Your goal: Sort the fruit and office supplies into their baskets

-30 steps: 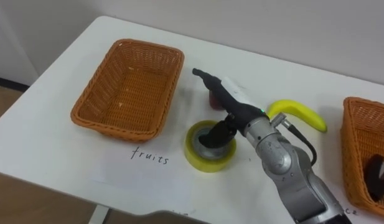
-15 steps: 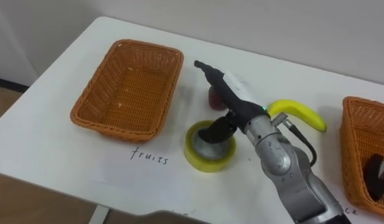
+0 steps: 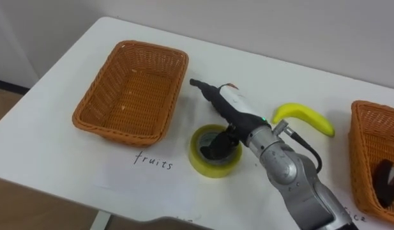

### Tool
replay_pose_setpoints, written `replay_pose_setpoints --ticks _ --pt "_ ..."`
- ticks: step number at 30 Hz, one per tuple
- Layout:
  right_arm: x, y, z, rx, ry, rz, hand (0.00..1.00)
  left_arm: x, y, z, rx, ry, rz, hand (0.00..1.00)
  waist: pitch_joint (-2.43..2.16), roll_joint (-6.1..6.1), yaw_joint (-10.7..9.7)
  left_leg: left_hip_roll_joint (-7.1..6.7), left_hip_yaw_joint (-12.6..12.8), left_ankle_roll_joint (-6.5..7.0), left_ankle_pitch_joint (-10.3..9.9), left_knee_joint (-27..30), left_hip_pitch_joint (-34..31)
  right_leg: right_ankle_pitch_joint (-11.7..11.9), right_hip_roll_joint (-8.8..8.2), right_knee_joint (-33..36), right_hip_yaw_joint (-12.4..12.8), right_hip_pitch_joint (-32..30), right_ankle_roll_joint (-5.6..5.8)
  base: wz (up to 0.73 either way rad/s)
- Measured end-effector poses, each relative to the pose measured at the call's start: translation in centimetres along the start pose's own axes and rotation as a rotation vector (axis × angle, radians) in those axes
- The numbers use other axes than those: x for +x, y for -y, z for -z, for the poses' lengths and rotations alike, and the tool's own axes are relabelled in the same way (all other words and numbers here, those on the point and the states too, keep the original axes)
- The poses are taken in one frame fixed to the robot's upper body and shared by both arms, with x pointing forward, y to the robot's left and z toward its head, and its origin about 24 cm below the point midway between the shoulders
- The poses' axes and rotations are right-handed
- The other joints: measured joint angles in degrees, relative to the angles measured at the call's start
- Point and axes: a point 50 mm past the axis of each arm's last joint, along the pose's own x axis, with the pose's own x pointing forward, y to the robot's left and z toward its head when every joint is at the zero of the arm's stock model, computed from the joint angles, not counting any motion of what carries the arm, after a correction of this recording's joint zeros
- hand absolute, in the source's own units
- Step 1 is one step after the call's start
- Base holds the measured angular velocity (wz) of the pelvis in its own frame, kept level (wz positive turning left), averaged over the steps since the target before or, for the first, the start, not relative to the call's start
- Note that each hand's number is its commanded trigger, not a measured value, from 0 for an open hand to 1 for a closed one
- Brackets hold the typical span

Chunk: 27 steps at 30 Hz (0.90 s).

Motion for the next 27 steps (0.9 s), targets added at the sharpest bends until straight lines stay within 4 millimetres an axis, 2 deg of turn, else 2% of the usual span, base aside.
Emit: replay_pose_setpoints --ticks 4,10,23,27 --pt "0.0 -0.1 0.2 0.029 -0.004 -0.014 0.00 0.0 0.0 0.0 0.001 0.000 -0.004 0.00 0.05 0.01 0.26 0.02 0.01 0.00 0.01 0.02 0.20 0.00 -0.07 -0.06 -0.02 0.10 0.00 0.00" --pt "0.0 -0.2 0.5 0.042 -0.015 -0.022 0.00 0.0 -0.1 0.0 0.001 0.001 -0.010 0.00 0.39 -0.25 0.30 0.01 0.09 0.00 0.01 0.05 0.18 0.00 -0.11 -0.07 -0.01 0.17 0.00 0.00" --pt "-0.3 -0.2 1.1 0.030 -0.044 -0.063 0.00 0.0 -0.1 -0.1 0.013 0.007 -0.012 0.00 0.46 -0.41 0.19 0.01 0.04 -0.01 0.00 -0.03 0.12 0.00 0.04 0.05 -0.04 0.13 0.00 0.00" --pt "-0.4 -0.3 1.4 0.035 -0.063 -0.069 0.00 0.0 -0.1 -0.6 0.014 0.028 -0.013 0.00 0.37 -0.80 0.22 -0.04 0.09 -0.01 0.00 -0.08 0.14 0.00 0.06 0.03 0.07 0.10 0.00 0.00"
